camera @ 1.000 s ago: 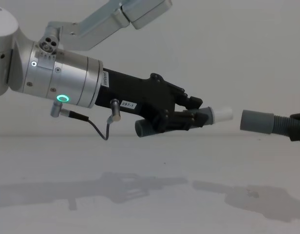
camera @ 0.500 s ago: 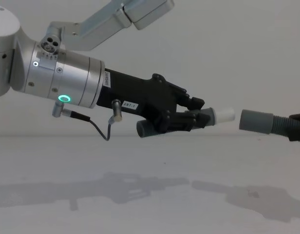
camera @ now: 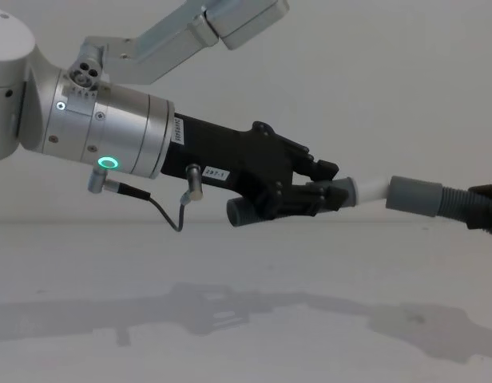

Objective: Use both hands to pick up one end of the pipe from the table, align the ends, and insert them.

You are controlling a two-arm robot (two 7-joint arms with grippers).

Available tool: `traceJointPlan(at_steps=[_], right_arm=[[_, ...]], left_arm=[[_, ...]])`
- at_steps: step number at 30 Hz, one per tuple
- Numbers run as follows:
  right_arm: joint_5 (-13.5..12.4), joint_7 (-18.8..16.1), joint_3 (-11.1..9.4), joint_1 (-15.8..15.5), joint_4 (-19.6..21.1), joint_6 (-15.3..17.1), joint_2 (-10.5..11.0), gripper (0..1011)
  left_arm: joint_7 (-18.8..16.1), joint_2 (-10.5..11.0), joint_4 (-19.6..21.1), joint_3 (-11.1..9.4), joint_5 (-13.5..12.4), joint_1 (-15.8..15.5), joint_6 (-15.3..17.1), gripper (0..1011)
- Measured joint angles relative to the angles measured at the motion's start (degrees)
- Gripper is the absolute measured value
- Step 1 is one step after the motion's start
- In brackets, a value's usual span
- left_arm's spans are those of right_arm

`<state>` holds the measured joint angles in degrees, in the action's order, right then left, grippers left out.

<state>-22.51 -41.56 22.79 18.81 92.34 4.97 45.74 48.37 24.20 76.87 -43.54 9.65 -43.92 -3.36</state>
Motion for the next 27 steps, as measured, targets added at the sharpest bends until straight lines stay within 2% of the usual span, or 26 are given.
traceJointPlan(at_steps=[27], right_arm=[[-1.02,0.30,1.11,0.71,-0.25,-1.60,0.30,280]], left_arm=[[0.87,1.00,1.37,-1.36,1.56,-0.46,0.14,330]])
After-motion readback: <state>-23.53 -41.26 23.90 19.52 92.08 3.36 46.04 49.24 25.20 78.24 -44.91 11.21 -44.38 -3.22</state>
